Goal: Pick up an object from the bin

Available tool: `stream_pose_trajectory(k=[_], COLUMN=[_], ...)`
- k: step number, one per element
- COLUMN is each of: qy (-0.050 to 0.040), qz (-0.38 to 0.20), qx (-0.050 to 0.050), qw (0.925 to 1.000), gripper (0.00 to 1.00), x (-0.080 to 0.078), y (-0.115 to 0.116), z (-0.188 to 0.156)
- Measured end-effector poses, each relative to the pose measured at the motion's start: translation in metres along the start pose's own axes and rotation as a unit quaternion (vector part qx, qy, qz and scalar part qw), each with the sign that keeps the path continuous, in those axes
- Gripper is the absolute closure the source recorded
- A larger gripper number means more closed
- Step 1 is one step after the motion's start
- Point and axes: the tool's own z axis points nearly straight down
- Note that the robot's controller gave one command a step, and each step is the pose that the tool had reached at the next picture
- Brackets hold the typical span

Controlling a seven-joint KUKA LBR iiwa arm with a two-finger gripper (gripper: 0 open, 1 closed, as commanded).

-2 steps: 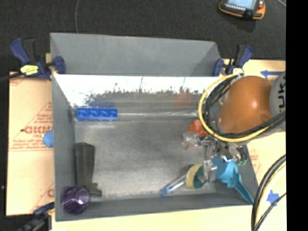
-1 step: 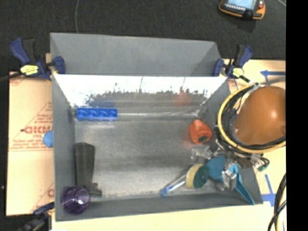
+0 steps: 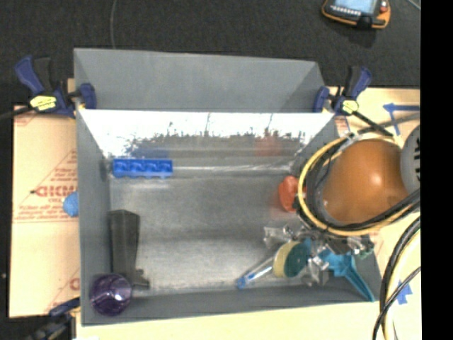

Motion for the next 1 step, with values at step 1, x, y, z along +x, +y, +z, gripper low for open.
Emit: stream_pose_trajectory(k=[1], qy=[-0.0011], qz=[-0.103], qx=[0.004], qw=[0.9947], gripper=[0.0], x=[-0.0035], y=[-0.0098], z=[0.0523])
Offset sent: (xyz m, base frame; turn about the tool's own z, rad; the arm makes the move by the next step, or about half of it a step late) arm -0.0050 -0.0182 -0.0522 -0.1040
